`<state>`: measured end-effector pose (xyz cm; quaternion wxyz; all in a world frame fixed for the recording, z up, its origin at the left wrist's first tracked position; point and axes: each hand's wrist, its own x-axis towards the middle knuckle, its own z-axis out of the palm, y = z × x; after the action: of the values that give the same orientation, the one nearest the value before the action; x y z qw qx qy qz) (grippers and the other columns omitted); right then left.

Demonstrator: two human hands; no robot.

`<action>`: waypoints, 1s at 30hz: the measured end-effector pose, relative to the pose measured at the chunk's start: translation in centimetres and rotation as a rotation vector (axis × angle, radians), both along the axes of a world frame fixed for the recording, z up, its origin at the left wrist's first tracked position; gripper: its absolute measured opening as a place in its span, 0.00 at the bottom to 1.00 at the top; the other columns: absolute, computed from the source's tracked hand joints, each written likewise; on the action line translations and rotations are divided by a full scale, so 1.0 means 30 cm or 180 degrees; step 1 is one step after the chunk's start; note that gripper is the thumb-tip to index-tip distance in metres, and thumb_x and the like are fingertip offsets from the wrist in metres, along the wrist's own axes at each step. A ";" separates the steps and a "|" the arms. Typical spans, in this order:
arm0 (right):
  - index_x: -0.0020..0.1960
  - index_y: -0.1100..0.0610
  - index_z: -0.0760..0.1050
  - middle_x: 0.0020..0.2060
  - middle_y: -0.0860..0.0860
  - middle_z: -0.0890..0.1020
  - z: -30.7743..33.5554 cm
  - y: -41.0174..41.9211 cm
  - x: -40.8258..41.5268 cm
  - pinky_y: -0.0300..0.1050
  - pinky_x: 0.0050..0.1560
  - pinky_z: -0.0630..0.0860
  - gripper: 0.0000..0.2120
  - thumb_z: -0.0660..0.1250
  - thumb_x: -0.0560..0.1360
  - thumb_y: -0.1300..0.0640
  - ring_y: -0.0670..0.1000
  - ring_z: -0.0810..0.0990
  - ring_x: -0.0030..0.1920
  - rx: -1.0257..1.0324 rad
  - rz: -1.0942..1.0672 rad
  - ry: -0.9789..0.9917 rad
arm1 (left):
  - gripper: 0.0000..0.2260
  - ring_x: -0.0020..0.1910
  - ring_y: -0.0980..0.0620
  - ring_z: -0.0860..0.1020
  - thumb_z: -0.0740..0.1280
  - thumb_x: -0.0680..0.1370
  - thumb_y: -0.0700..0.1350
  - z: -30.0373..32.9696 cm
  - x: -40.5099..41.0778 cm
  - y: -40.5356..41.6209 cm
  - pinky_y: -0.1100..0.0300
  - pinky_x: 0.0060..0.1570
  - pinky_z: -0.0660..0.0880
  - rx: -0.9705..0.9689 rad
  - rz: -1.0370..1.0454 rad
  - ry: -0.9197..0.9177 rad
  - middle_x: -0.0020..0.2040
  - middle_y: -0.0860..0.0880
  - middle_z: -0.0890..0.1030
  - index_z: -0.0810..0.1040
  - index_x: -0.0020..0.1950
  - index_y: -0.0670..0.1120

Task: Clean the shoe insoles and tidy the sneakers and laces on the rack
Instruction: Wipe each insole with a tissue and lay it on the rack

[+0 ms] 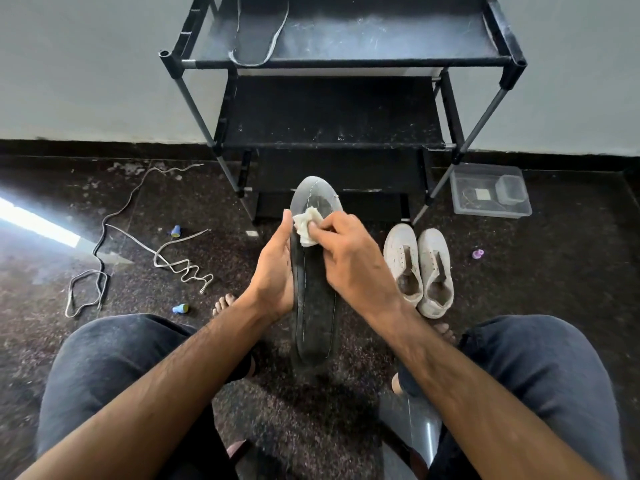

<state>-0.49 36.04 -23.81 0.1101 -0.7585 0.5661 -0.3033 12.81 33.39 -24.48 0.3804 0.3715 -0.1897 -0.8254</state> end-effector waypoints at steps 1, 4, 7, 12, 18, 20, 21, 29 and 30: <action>0.60 0.64 0.81 0.48 0.53 0.77 -0.003 0.006 0.009 0.47 0.51 0.79 0.11 0.65 0.79 0.68 0.51 0.75 0.48 0.0040 0.0115 -0.0032 | 0.30 0.61 0.45 0.83 0.50 0.85 0.62 0.000 0.007 -0.005 0.53 0.61 0.80 -0.0013 0.0056 -0.0071 0.61 0.40 0.83 0.79 0.66 0.41; 0.57 0.64 0.83 0.47 0.51 0.77 -0.001 0.032 0.024 0.45 0.49 0.78 0.11 0.67 0.78 0.70 0.50 0.76 0.46 0.0323 0.0575 -0.0230 | 0.30 0.54 0.49 0.85 0.51 0.85 0.63 0.006 0.017 -0.010 0.56 0.56 0.82 -0.0093 0.0163 -0.0262 0.55 0.44 0.86 0.88 0.54 0.46; 0.59 0.61 0.84 0.46 0.49 0.78 0.024 0.043 0.005 0.35 0.47 0.75 0.14 0.67 0.77 0.69 0.46 0.77 0.44 0.0838 0.0857 -0.0490 | 0.26 0.54 0.49 0.85 0.53 0.86 0.58 -0.002 0.022 -0.011 0.57 0.51 0.83 -0.0115 0.0251 -0.0393 0.55 0.45 0.86 0.89 0.52 0.49; 0.53 0.58 0.86 0.44 0.49 0.82 0.084 -0.014 -0.087 0.39 0.45 0.76 0.10 0.72 0.74 0.67 0.47 0.81 0.43 0.1179 0.0581 -0.1461 | 0.15 0.47 0.44 0.85 0.58 0.85 0.47 -0.020 -0.001 -0.012 0.51 0.45 0.84 -0.0146 0.0306 -0.0258 0.53 0.40 0.85 0.79 0.64 0.42; 0.62 0.62 0.82 0.48 0.52 0.79 0.063 -0.045 -0.062 0.35 0.50 0.78 0.12 0.68 0.79 0.65 0.46 0.78 0.47 -0.0121 -0.0446 -0.0682 | 0.15 0.52 0.46 0.86 0.54 0.87 0.46 -0.011 -0.009 0.009 0.51 0.47 0.84 -0.0206 0.0354 -0.0060 0.54 0.42 0.86 0.78 0.64 0.45; 0.64 0.63 0.80 0.49 0.52 0.76 0.032 -0.028 -0.026 0.41 0.53 0.78 0.14 0.65 0.80 0.67 0.49 0.75 0.49 -0.0076 -0.0160 -0.0094 | 0.16 0.55 0.46 0.85 0.53 0.87 0.47 -0.014 -0.012 0.006 0.51 0.51 0.83 -0.0158 0.0398 -0.0008 0.57 0.42 0.86 0.78 0.64 0.46; 0.64 0.64 0.79 0.49 0.52 0.75 0.018 -0.015 -0.011 0.44 0.52 0.78 0.13 0.64 0.80 0.67 0.49 0.74 0.48 -0.0013 -0.0010 0.0072 | 0.16 0.55 0.46 0.85 0.53 0.88 0.47 -0.015 -0.009 0.002 0.51 0.52 0.83 -0.0137 0.0446 -0.0005 0.57 0.42 0.86 0.79 0.64 0.46; 0.49 0.60 0.87 0.41 0.49 0.80 0.054 0.030 -0.052 0.34 0.38 0.73 0.08 0.69 0.74 0.66 0.42 0.77 0.38 0.1207 0.0634 -0.0711 | 0.17 0.63 0.40 0.81 0.56 0.87 0.50 -0.045 0.018 -0.017 0.44 0.61 0.79 -0.0161 0.0520 -0.0364 0.66 0.39 0.81 0.74 0.72 0.45; 0.49 0.60 0.87 0.41 0.48 0.81 0.068 0.021 -0.072 0.32 0.37 0.72 0.07 0.70 0.75 0.65 0.41 0.77 0.38 0.1187 0.0492 -0.0921 | 0.18 0.62 0.40 0.82 0.55 0.87 0.49 -0.042 0.013 -0.019 0.44 0.59 0.80 -0.0196 0.0506 -0.0350 0.65 0.39 0.82 0.73 0.72 0.44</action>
<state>-2.64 36.68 -21.76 0.3510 -0.7148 0.5309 -0.2897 13.20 32.81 -25.74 0.4449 0.4183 -0.2055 -0.7648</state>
